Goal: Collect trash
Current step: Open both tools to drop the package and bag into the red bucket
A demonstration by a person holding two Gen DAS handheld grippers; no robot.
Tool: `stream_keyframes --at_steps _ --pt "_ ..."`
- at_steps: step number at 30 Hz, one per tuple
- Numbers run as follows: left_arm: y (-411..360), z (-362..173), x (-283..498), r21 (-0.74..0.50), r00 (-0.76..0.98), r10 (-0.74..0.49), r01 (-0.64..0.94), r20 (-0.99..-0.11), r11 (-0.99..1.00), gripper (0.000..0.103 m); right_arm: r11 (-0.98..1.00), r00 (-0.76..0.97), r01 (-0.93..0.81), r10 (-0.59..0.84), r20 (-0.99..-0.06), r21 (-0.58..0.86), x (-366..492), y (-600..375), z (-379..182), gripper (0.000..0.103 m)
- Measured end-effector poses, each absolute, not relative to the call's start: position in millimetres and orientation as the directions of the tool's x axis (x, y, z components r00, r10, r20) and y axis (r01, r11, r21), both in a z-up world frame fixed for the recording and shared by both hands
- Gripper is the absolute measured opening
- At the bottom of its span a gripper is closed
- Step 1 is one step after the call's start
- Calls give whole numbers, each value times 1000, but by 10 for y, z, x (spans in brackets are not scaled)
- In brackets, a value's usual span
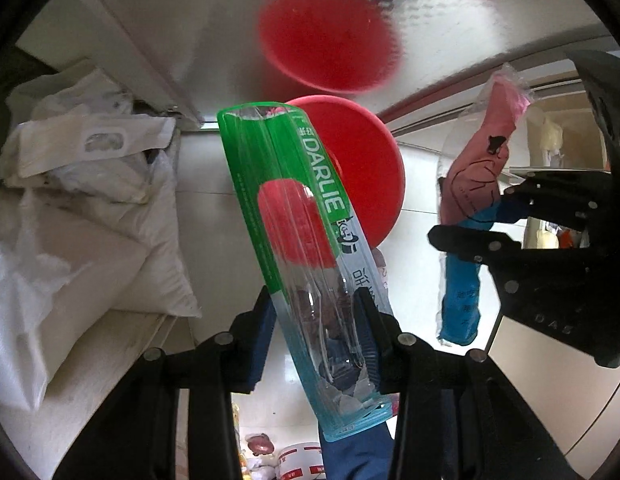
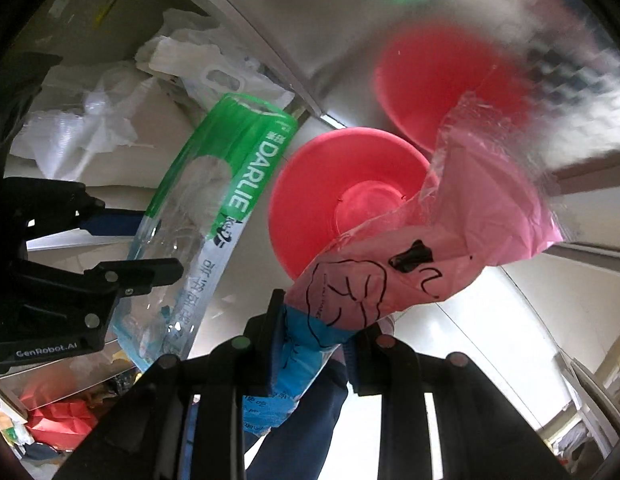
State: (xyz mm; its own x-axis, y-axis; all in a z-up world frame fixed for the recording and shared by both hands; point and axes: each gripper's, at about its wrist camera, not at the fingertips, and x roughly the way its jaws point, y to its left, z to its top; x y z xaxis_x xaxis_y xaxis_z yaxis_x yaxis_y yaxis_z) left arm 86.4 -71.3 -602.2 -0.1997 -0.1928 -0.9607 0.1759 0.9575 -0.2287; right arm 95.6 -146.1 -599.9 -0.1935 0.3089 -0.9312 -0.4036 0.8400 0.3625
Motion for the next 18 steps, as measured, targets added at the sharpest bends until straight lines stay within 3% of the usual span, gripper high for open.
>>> stream_keyframes --at_steps 5,8,11,16,18 --pt "-690 -6211 924 -240 -221 -200 170 -955 956 38 832 -200 -398 331 -922 386 979 -1510 -6110 24" --pt "-660 -6239 945 -242 -190 -210 162 -959 957 46 827 -203 -408 331 -922 387 970 -1559 -6101 27" --pt "-641 -6214 948 -247 -157 -222 166 -962 955 57 819 -212 -413 338 -917 398 963 -1578 -6121 37" --pt "-650 -6270 942 -241 -173 -214 155 -961 958 57 807 -206 -448 326 -922 386 919 -1587 -6082 55" --pt "-647 -6253 923 -235 -173 -208 149 -963 961 57 807 -206 -446 327 -922 386 917 -1586 -6095 56"
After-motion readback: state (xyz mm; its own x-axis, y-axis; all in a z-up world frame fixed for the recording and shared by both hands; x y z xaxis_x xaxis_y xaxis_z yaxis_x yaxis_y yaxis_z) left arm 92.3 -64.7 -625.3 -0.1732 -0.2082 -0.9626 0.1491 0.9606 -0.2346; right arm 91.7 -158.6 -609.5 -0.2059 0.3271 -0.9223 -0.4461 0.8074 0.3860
